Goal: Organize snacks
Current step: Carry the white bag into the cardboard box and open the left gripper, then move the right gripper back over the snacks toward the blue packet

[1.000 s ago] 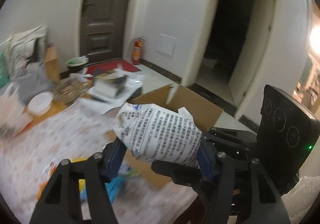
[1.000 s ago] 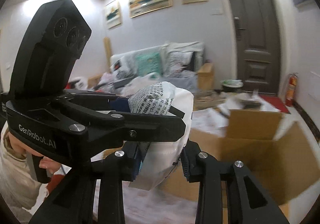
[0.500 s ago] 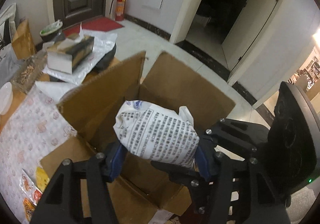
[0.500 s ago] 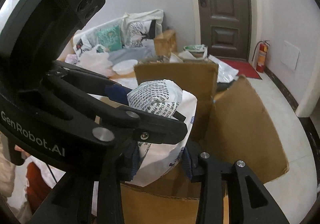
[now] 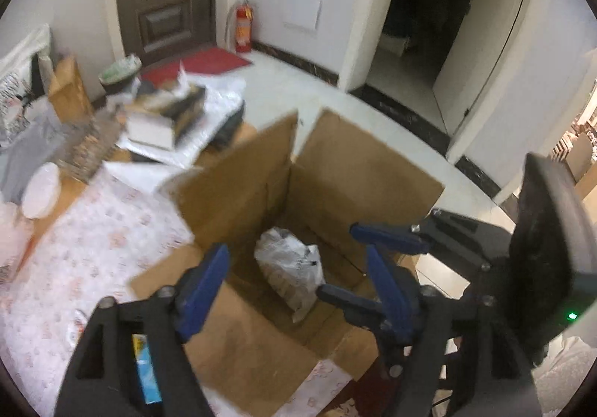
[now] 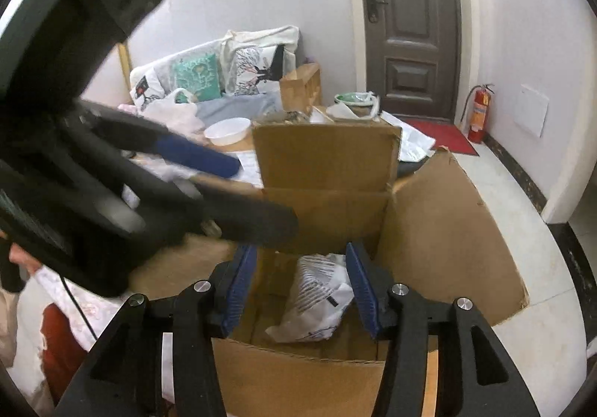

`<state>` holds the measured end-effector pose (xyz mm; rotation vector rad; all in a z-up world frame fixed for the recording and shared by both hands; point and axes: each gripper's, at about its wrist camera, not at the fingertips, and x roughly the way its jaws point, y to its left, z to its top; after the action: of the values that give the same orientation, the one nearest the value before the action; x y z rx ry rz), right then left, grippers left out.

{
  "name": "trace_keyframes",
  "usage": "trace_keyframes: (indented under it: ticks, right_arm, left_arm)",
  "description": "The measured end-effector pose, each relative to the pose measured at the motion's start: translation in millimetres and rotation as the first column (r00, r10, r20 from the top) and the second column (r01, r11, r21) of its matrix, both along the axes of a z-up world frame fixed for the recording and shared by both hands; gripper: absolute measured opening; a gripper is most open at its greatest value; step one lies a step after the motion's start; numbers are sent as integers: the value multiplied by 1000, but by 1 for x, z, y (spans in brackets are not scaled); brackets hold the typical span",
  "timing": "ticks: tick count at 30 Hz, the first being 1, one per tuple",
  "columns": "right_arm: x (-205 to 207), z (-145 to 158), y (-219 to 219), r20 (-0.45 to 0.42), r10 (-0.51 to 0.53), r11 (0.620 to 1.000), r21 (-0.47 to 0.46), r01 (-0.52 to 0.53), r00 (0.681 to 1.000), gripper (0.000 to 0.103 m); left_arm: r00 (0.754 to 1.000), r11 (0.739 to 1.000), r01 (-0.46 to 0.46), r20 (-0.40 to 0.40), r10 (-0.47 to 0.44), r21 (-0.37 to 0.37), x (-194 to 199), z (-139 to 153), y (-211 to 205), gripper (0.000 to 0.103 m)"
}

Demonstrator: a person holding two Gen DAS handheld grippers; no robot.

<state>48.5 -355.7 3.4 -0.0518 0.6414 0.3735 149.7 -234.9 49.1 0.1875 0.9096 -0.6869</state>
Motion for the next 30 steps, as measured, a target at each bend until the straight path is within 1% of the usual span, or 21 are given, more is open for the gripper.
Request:
trace_keyframes:
  ticks: [5, 8, 10, 13, 16, 19, 20, 22, 24, 25, 26, 27, 28, 30]
  right_arm:
    - [-17, 14, 28, 34, 81, 996, 21, -82, 996, 46]
    - [-29, 19, 51, 47, 151, 987, 45, -153, 987, 46]
    - [-37, 21, 66, 52, 194, 979, 55, -196, 980, 46]
    - [-46, 24, 101, 53, 278, 957, 68, -281, 959, 46]
    - [-51, 20, 132, 38, 330, 941, 69, -332, 943, 46]
    - [-54, 7, 164, -3, 371, 926, 83, -369, 929, 48]
    - [-53, 0, 176, -30, 375, 923, 101, -370, 927, 51]
    - [-51, -14, 188, -71, 361, 927, 131, -350, 930, 56]
    - [-43, -31, 202, -122, 311, 944, 156, -292, 942, 59]
    - [-41, -38, 202, -134, 290, 950, 158, -268, 948, 63]
    - [-34, -48, 206, -164, 243, 962, 168, -215, 956, 68]
    - [-27, -56, 205, -190, 206, 968, 185, -170, 960, 71]
    - [-22, -62, 202, -210, 179, 970, 199, -138, 961, 77]
    - [-7, -80, 199, -273, 86, 973, 230, -21, 958, 78]
  left_arm:
    - [993, 996, -75, 86, 78, -44, -27, 29, 53, 83]
    - [980, 988, -141, 129, 149, -66, -46, 38, 94, 84]
    - [968, 978, -192, 149, 202, -77, -57, 38, 123, 86]
    - [952, 964, -249, 157, 262, -95, -72, 31, 163, 87]
    - [939, 950, -294, 156, 308, -105, -84, 15, 199, 88]
    - [925, 937, -325, 166, 343, -124, -94, -5, 230, 88]
    - [921, 933, -335, 164, 353, -128, -96, -13, 239, 88]
    - [915, 924, -358, 149, 376, -135, -97, -30, 257, 88]
    - [905, 912, -387, 132, 405, -138, -97, -49, 276, 88]
    - [902, 907, -397, 126, 414, -137, -96, -57, 281, 88]
    - [898, 902, -408, 117, 424, -138, -95, -66, 287, 88]
    - [895, 897, -420, 103, 435, -140, -93, -76, 296, 88]
    - [894, 895, -424, 94, 438, -142, -92, -83, 301, 88]
    - [892, 888, -433, 71, 447, -152, -87, -98, 311, 88]
